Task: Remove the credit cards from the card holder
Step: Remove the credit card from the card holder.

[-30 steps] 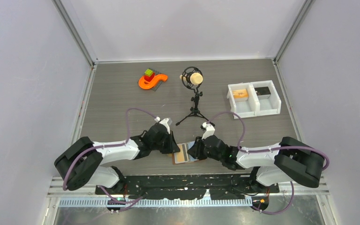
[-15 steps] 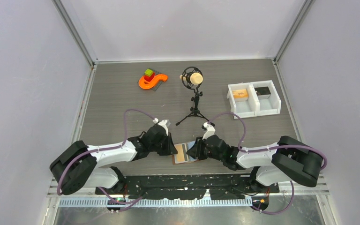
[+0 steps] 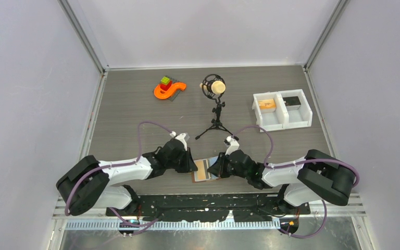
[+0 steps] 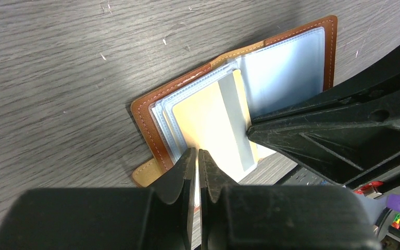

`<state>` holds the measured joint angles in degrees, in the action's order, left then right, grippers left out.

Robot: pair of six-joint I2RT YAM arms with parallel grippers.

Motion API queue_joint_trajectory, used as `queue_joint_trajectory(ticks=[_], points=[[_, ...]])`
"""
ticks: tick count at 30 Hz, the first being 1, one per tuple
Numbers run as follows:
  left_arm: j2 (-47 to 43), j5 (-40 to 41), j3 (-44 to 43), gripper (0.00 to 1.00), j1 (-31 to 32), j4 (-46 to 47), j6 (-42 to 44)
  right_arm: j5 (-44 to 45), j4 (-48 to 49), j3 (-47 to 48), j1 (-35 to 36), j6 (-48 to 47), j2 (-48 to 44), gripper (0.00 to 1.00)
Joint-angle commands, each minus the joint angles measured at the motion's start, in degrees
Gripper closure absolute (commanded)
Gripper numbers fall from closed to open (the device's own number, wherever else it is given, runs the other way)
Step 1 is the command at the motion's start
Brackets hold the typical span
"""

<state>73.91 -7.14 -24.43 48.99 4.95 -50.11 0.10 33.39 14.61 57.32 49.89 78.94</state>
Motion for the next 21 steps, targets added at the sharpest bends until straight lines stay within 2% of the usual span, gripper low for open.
queue_joint_trajectory(ticks=[1, 2, 4, 21], points=[[1.62, 0.06, 1.22, 0.92, 0.23, 0.7, 0.8, -2.01, 5.01, -0.68, -0.36, 0.72, 0.84, 0.9], [1.67, 0.29, 1.3, 0.92, 0.23, 0.49, 0.87, -2.16, 5.37, -0.88, -0.58, 1.02, 0.81, 0.93], [1.8, 1.21, 1.38, 0.92, 0.17, -0.22, 1.24, -2.34, 5.85, -1.41, -0.93, 1.22, 0.65, 0.95], [3.07, 2.0, 2.64, 0.91, 0.14, 1.85, 3.66, -1.77, 2.98, -7.13, -3.32, 0.91, -9.31, 0.95]])
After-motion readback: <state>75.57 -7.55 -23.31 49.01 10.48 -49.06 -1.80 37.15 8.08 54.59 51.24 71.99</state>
